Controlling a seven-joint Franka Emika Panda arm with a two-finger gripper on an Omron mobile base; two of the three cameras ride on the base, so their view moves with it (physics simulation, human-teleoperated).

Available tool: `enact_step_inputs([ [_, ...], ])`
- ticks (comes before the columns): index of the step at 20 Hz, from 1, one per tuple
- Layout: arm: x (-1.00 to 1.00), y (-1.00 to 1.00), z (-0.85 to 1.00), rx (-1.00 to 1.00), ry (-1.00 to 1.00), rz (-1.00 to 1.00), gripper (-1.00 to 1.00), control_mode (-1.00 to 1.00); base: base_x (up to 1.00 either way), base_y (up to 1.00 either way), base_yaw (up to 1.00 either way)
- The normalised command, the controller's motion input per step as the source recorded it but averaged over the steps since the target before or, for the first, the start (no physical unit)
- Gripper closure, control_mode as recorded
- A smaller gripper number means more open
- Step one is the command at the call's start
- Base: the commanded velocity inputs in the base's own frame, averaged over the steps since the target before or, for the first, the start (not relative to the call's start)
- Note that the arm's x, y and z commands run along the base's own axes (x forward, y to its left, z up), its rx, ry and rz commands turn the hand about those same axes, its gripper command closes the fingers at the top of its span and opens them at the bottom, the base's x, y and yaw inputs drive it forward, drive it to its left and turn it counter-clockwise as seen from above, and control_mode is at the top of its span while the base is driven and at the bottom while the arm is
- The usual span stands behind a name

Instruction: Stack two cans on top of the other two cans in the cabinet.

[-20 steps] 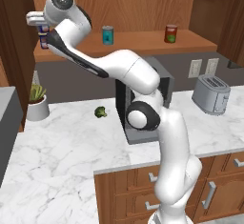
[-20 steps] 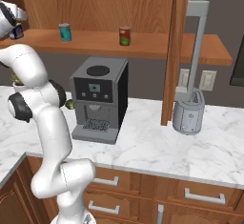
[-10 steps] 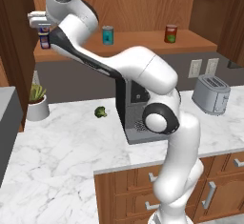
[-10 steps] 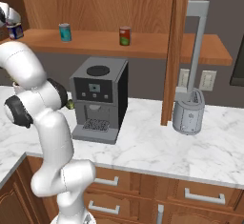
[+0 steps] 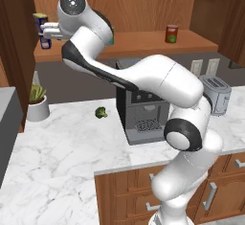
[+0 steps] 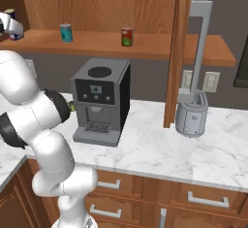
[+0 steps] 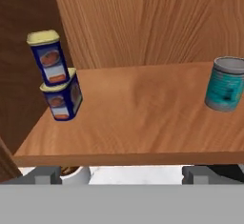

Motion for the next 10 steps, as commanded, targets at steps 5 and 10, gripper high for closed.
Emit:
enact_step_inputs([
  [5,0.00,-0.72,-0.01,0.01,0.02,-0.08,-1.00,-1.00,0.00,0.00,0.00],
  [10,0.00,-0.71,-0.01,0.06,0.00,0.00,-1.00,-1.00,0.00,0.00,0.00],
])
